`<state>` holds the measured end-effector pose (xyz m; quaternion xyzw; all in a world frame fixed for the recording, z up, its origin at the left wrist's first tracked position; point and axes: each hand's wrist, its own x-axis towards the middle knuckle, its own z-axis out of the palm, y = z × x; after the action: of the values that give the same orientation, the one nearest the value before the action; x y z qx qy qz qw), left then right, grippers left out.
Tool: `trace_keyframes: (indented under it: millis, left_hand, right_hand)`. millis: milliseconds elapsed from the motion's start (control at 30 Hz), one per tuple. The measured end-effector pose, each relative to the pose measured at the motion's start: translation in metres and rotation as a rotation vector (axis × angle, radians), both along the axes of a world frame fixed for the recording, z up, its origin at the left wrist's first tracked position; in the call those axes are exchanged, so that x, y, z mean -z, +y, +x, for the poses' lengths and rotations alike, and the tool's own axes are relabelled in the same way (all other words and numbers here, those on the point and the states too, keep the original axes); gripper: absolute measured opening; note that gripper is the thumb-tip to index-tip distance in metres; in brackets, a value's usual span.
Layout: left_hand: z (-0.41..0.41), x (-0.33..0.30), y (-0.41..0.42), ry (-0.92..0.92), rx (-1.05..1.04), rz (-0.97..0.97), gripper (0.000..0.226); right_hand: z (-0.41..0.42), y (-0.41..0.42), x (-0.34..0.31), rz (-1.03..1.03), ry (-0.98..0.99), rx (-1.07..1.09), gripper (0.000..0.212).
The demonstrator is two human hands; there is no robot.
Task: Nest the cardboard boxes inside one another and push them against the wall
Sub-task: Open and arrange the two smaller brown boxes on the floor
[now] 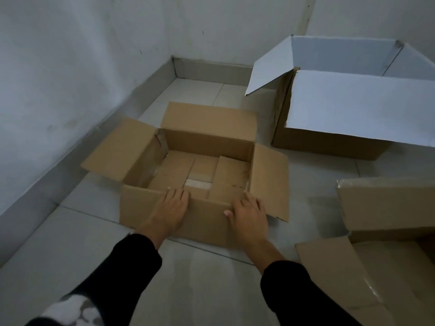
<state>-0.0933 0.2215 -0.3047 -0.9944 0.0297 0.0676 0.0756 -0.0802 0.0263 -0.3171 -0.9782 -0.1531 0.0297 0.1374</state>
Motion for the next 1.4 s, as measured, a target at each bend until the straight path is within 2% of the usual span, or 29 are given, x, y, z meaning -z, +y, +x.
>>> trace_keyframes:
  millis: [167, 300, 400, 533, 733, 833, 900, 1067, 1200, 1400]
  left_hand:
    - [0.014, -0.005, -0.006, 0.023, -0.015, 0.003, 0.037]
    - [0.005, -0.019, -0.025, -0.024, -0.081, -0.155, 0.038]
    - [-0.008, -0.036, -0.051, -0.085, -0.017, -0.236, 0.050]
    - [-0.023, -0.049, -0.101, -0.071, 0.043, -0.318, 0.042]
    - [-0.062, -0.034, -0.182, -0.069, 0.251, -0.368, 0.026]
    - [-0.076, -0.020, -0.219, -0.012, 0.330, -0.489, 0.025]
    - [-0.080, -0.008, -0.237, 0.024, 0.384, -0.499, 0.029]
    - [-0.076, 0.017, -0.266, 0.081, 0.366, -0.572, 0.036]
    - [-0.058, 0.024, -0.282, 0.132, 0.194, -0.769, 0.059]
    - [-0.033, 0.028, -0.290, 0.262, 0.108, -0.823, 0.086]
  right_hand:
    - [0.014, 0.001, -0.011, 0.020, 0.027, 0.014, 0.035]
    - [0.009, -0.019, -0.032, 0.067, 0.022, -0.031, 0.030]
    - [-0.002, -0.052, -0.052, 0.084, -0.052, 0.100, 0.024]
    - [-0.023, -0.113, -0.063, 0.058, -0.055, 0.259, 0.025]
    - [-0.076, -0.192, -0.053, -0.033, 0.077, 0.482, 0.029]
    - [-0.090, -0.212, -0.042, 0.051, 0.217, 0.587, 0.029]
    - [-0.086, -0.218, -0.036, 0.097, 0.256, 0.621, 0.032]
    - [-0.043, -0.218, -0.029, 0.220, 0.192, 0.679, 0.035]
    - [0.000, -0.220, -0.027, 0.338, 0.203, 0.716, 0.038]
    - [0.030, -0.221, -0.025, 0.449, 0.226, 0.590, 0.036]
